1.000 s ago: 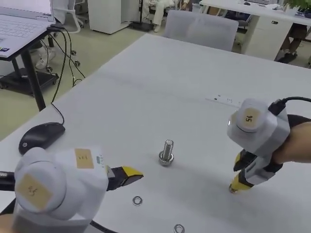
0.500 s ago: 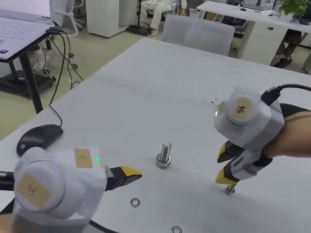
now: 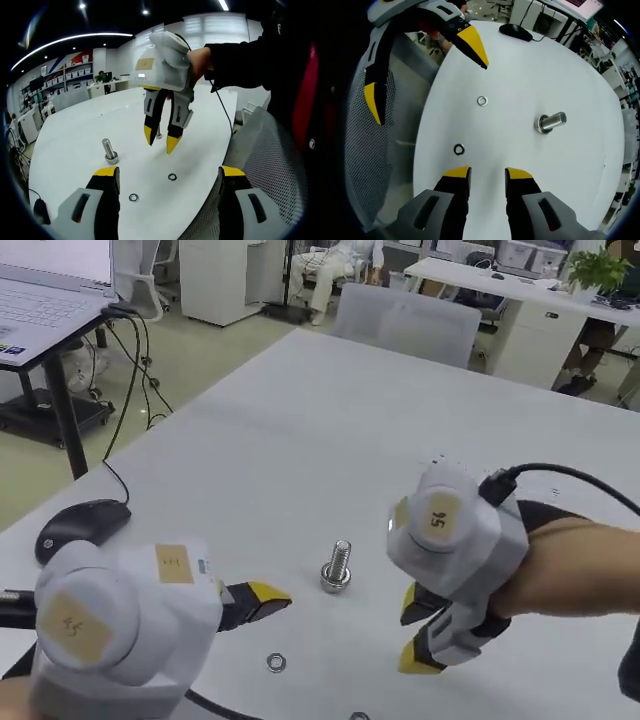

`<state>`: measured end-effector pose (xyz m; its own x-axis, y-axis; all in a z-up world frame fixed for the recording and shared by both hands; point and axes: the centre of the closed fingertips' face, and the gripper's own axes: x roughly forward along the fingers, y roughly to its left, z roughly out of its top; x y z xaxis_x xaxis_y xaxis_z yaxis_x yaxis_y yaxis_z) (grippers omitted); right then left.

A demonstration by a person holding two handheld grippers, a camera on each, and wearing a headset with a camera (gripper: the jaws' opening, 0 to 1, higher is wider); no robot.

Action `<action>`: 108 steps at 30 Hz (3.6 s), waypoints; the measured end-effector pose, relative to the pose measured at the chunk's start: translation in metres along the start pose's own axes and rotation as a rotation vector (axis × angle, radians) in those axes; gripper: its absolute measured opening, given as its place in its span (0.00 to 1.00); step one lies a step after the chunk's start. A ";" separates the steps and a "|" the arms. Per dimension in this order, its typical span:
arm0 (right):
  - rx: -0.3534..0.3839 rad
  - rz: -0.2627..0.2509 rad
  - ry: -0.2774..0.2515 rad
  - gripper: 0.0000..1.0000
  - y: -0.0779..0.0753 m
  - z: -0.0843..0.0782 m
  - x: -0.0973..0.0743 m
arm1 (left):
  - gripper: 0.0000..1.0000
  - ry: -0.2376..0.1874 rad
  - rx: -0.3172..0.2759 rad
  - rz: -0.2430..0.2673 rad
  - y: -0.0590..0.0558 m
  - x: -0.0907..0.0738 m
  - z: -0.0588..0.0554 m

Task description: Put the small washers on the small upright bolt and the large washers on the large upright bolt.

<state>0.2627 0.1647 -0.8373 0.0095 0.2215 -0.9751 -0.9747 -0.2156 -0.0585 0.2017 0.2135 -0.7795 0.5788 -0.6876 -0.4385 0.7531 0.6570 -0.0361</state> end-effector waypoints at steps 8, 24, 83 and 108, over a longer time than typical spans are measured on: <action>-0.013 0.055 -0.003 0.28 0.022 0.011 0.021 | 0.80 -0.001 -0.003 -0.005 -0.001 0.001 0.000; -0.022 0.122 0.021 0.25 0.047 0.008 0.042 | 0.80 0.014 -0.012 -0.017 -0.003 0.003 -0.003; -0.121 0.059 0.066 0.14 0.047 0.009 0.044 | 0.78 0.047 -0.015 -0.044 -0.009 0.002 -0.009; 0.022 -0.008 0.003 0.13 0.002 -0.006 -0.012 | 0.77 0.051 -0.021 -0.050 -0.010 0.002 -0.010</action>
<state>0.2620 0.1555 -0.8269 0.0183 0.2201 -0.9753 -0.9792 -0.1932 -0.0619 0.1921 0.2081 -0.7890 0.5234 -0.7032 -0.4812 0.7736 0.6289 -0.0778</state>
